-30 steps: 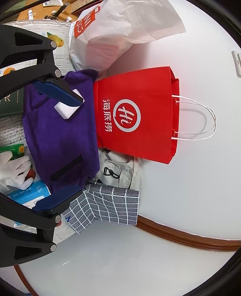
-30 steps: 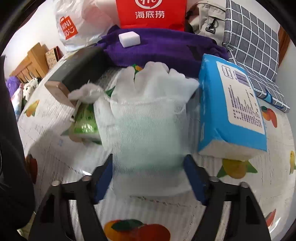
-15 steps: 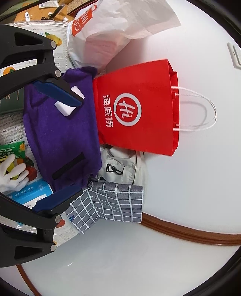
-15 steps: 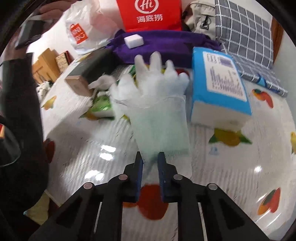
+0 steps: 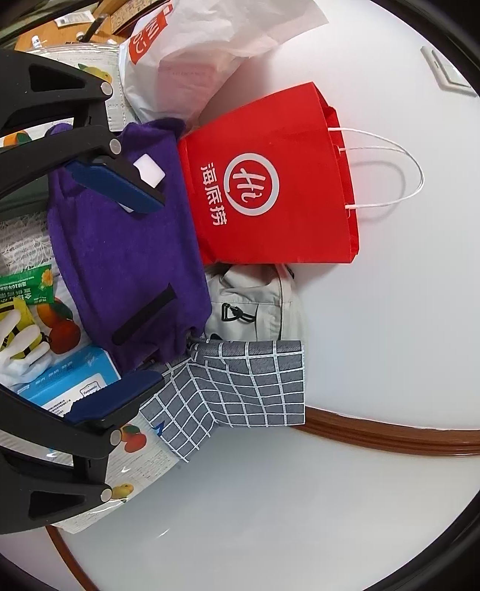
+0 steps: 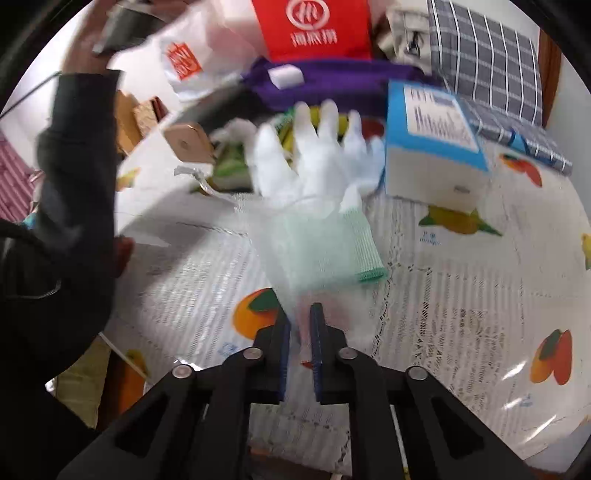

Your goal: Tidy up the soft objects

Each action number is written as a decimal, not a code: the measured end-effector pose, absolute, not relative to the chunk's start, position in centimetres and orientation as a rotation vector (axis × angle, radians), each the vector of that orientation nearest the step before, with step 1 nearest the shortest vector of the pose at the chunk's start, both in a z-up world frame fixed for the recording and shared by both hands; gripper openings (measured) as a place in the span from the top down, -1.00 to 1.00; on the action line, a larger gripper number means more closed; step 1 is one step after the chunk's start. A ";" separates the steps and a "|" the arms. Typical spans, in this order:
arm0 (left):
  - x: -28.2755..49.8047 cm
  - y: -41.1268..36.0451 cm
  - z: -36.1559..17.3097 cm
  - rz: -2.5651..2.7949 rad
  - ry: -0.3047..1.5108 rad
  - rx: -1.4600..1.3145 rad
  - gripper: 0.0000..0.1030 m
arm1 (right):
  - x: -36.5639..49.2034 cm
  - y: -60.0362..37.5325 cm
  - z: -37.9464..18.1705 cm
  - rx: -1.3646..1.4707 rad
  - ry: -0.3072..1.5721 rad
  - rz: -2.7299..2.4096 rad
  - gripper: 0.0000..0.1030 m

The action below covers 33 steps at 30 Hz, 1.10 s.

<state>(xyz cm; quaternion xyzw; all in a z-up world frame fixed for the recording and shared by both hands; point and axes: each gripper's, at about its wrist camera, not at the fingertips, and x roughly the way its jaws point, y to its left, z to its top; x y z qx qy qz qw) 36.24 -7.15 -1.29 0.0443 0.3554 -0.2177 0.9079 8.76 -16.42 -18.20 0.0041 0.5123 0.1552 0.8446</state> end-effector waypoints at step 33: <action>30.1 -2.1 -8.6 -0.310 0.902 0.044 -0.68 | 11.1 -23.8 -21.6 0.179 1.047 0.169 0.90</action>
